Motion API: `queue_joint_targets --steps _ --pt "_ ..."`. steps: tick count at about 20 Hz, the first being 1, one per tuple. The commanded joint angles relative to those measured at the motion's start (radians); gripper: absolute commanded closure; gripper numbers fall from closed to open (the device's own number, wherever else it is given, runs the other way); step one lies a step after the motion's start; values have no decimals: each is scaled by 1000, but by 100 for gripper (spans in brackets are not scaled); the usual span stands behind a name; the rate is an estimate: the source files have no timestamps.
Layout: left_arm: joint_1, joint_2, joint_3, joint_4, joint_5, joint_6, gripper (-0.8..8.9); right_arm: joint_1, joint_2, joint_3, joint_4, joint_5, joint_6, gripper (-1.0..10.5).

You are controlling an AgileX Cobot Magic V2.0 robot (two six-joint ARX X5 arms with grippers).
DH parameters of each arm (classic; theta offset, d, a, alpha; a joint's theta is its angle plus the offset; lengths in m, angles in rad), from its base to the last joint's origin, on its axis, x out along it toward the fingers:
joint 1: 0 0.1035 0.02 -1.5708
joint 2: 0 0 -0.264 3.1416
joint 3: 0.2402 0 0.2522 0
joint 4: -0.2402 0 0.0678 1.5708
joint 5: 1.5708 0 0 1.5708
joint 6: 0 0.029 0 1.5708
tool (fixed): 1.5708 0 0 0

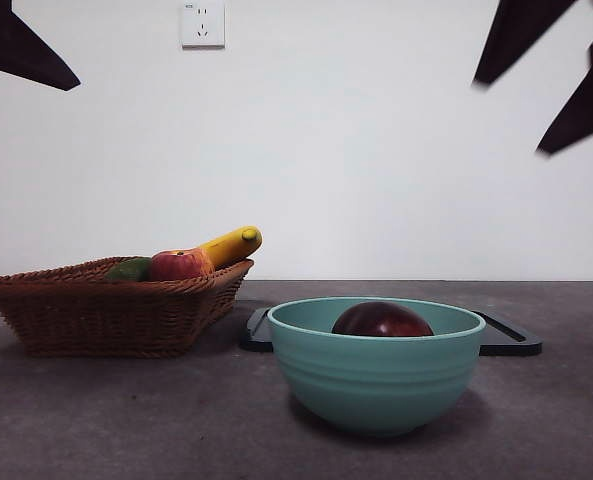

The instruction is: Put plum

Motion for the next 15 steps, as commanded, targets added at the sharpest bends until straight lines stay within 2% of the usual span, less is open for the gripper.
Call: queue_joint_targets --steps 1,3,6,9,11,15 --pt "-5 5 9 5 9 5 440 11 29 -82 133 7 74 524" --pt "-5 5 9 5 9 5 440 15 41 -163 239 8 109 570" --pt "-5 5 9 8 9 5 440 26 57 -247 352 43 129 579" --pt "-5 5 9 10 9 6 440 54 83 -282 414 61 139 582" --pt "-5 5 9 10 9 5 440 76 112 -284 440 108 139 636" --pt "-5 5 9 9 9 5 440 106 190 -284 499 165 143 659"
